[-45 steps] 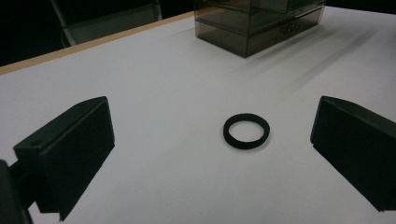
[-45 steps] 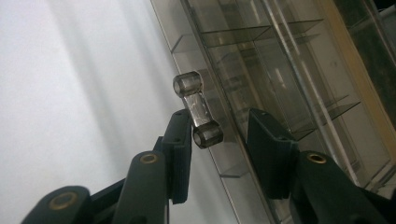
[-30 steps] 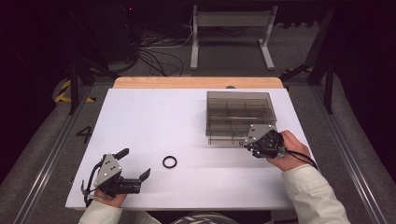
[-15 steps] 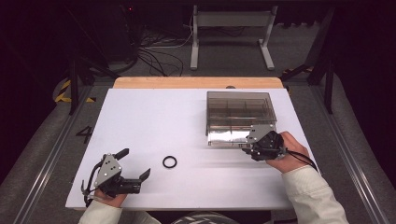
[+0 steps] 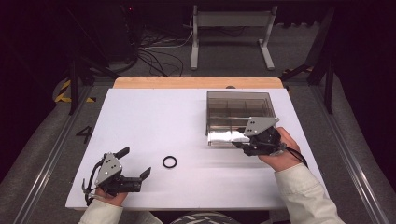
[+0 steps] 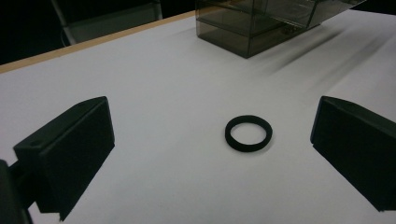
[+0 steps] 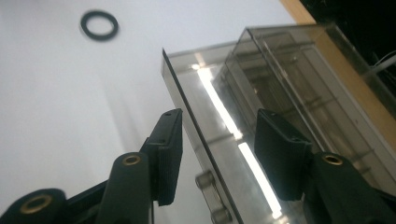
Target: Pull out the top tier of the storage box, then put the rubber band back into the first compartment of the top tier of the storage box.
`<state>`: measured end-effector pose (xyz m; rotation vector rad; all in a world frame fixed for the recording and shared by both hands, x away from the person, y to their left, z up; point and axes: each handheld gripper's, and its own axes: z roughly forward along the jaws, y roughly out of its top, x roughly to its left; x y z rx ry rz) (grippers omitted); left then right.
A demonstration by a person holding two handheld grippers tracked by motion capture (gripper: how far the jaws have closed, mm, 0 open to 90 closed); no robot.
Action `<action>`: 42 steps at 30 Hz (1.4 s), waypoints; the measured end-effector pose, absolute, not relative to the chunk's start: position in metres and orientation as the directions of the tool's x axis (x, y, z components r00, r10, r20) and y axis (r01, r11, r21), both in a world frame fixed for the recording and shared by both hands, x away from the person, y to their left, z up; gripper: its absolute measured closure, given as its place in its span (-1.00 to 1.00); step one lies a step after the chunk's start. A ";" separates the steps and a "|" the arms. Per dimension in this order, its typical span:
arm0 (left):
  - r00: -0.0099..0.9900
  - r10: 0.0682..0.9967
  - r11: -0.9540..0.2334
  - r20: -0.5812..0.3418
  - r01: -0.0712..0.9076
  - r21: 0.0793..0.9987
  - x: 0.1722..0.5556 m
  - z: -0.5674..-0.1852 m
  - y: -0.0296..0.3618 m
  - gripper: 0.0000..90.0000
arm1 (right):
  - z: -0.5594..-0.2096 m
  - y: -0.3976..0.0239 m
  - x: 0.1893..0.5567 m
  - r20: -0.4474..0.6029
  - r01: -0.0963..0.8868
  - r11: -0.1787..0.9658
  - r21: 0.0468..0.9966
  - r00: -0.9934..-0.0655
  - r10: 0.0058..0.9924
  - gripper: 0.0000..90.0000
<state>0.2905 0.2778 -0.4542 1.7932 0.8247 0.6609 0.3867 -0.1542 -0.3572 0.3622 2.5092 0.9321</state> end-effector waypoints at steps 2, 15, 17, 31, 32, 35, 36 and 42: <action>0.618 0.784 -0.255 0.061 0.231 0.939 0.290 -0.454 0.278 -0.99 | -0.354 -0.149 0.385 -0.304 0.087 0.729 0.679 -0.870 0.387 0.15; 0.616 0.785 -0.246 0.058 0.226 0.943 0.290 -0.453 0.278 -0.99 | -0.351 -0.122 0.380 -0.275 0.085 0.696 0.713 -0.879 0.389 0.13; 0.616 0.786 -0.247 0.056 0.229 0.942 0.290 -0.454 0.278 -0.99 | -0.352 -0.119 0.379 -0.271 0.086 0.693 0.716 -0.880 0.390 0.13; 0.614 0.788 -0.234 0.046 0.230 0.945 0.290 -0.453 0.281 -0.99 | -0.362 -0.090 0.376 -0.239 0.079 0.681 0.728 -0.902 0.360 0.14; 0.614 0.788 -0.234 0.046 0.230 0.945 0.290 -0.453 0.281 -0.99 | -0.362 -0.088 0.376 -0.238 0.079 0.681 0.728 -0.903 0.359 0.14; 0.614 0.788 -0.234 0.046 0.230 0.945 0.290 -0.453 0.281 -0.99 | -0.364 -0.083 0.377 -0.231 0.087 0.680 0.728 -0.903 0.362 0.14; 0.614 0.788 -0.233 0.045 0.230 0.945 0.290 -0.453 0.281 -0.99 | -0.365 -0.080 0.377 -0.229 0.094 0.681 0.726 -0.901 0.368 0.14; 0.615 0.787 -0.231 0.043 0.231 0.945 0.290 -0.453 0.280 -0.99 | -0.367 -0.072 0.378 -0.219 0.104 0.696 0.711 -0.908 0.358 0.14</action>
